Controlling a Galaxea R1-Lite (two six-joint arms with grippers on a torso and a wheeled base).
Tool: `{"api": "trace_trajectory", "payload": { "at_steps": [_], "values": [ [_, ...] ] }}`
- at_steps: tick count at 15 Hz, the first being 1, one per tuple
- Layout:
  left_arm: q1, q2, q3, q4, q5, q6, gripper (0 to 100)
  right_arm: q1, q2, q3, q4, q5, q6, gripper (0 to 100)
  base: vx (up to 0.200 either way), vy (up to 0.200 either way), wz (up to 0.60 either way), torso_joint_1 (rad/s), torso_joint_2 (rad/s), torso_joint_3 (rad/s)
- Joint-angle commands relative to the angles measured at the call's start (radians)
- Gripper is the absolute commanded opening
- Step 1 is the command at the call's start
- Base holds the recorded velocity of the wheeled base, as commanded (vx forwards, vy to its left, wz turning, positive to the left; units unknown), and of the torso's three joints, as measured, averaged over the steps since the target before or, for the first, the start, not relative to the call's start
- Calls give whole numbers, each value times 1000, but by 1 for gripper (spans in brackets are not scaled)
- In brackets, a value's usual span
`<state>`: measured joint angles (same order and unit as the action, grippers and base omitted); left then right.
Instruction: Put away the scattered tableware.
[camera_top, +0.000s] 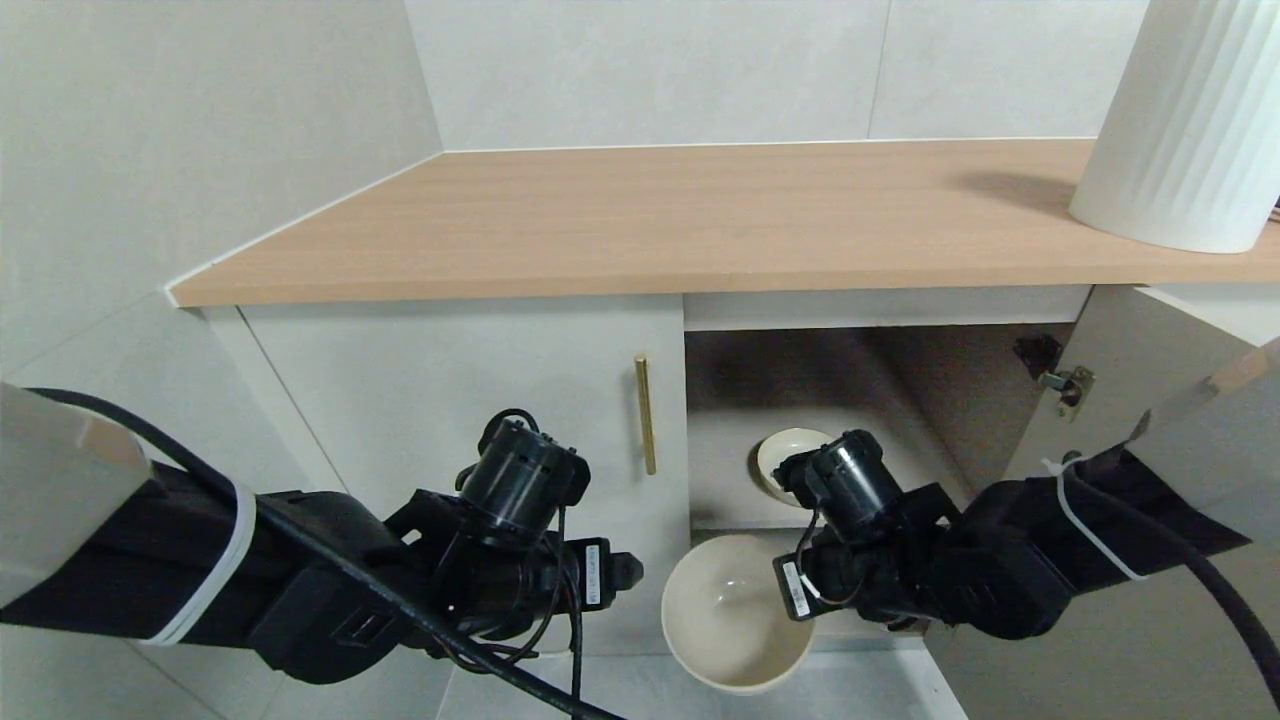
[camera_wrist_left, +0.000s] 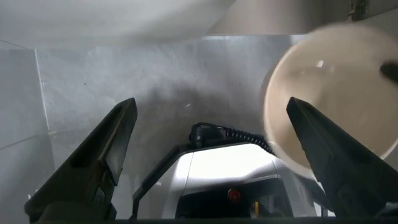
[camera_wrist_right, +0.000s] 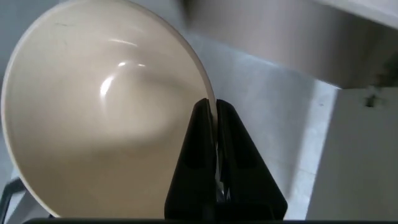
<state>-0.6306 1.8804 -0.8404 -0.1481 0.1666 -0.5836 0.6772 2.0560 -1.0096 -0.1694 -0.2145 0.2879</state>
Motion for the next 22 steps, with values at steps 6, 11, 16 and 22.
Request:
{"api": "trace_trajectory", "payload": {
  "at_steps": [6,11,16,22],
  "values": [
    [0,-11,0,-1,2,1,100,-183,78,-165,-2,-14,229,0,0,0,0,0,0,0],
    [0,-12,1,1,4,-1,100,-258,128,-294,-2,-31,381,0,0,0,0,0,0,0],
    [0,-12,1,1,4,-1,100,-278,204,-383,-1,-114,416,0,0,0,0,0,0,0],
    [0,-7,1,1,4,-1,100,-314,300,-480,-1,-181,425,0,0,0,0,0,0,0]
  ]
}}
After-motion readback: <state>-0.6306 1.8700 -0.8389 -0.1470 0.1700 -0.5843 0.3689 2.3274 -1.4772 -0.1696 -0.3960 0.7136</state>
